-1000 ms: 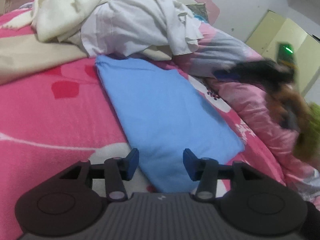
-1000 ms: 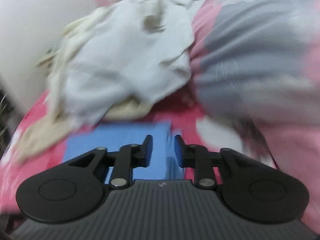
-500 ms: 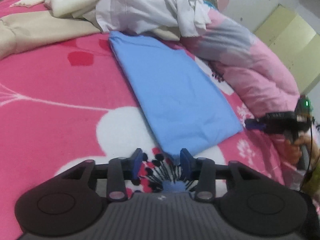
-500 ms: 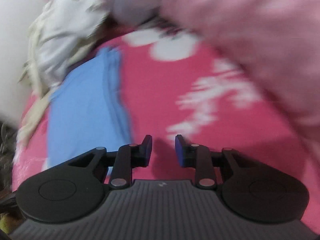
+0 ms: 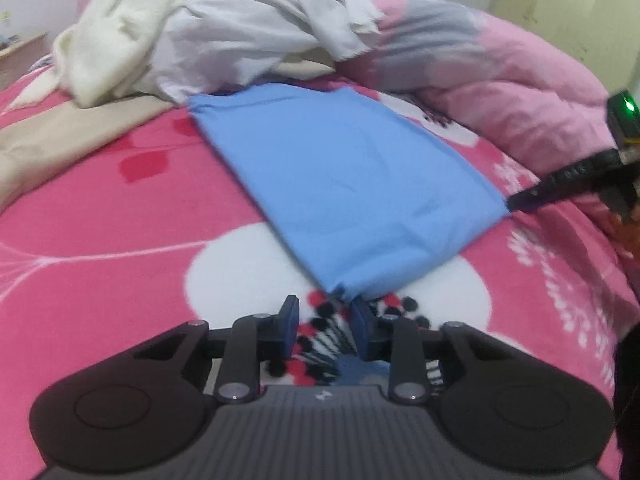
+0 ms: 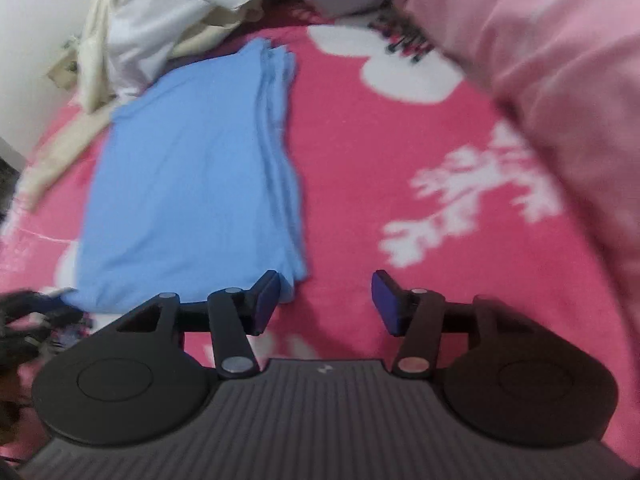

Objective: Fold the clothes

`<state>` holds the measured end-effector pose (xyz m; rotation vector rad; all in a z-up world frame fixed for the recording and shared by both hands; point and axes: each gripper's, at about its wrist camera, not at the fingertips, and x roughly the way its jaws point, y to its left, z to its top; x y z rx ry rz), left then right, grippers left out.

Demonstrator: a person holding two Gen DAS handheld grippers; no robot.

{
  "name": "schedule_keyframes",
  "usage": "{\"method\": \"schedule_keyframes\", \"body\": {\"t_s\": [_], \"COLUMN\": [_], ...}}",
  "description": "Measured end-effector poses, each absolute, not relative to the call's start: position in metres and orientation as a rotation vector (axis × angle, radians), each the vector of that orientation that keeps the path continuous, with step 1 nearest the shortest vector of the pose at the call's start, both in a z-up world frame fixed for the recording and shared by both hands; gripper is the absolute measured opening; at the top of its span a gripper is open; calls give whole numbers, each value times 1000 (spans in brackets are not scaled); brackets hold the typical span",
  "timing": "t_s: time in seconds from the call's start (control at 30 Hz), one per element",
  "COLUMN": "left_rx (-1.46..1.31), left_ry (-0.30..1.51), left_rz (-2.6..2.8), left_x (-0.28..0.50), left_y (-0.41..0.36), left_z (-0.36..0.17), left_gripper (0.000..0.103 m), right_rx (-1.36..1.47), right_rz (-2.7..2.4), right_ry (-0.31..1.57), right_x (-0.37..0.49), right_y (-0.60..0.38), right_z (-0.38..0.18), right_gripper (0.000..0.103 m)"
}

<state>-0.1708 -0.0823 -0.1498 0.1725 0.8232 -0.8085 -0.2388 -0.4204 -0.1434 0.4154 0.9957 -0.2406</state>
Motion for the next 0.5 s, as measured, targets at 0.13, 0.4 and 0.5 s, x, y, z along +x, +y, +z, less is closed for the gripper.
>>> {"method": "schedule_keyframes", "body": {"t_s": [0.13,0.4,0.5], "left_rx": [397,754,775], "left_ry": [675,492,488], "left_rz": [-854,-964,-1004], "left_x": [-197,-215,-206], "left_y": [-89,-127,-133], "left_z": [-137,-150,-156], "left_gripper": [39,43,35], "right_rx": [166,-656,-810], "right_rz": [-154,110,118], "right_ry": [945,969,950], "right_x": [-249,-237,-234], "right_y": [-391,-293,-287], "right_z": [-123,-147,-157], "right_gripper": [51,54,52]}}
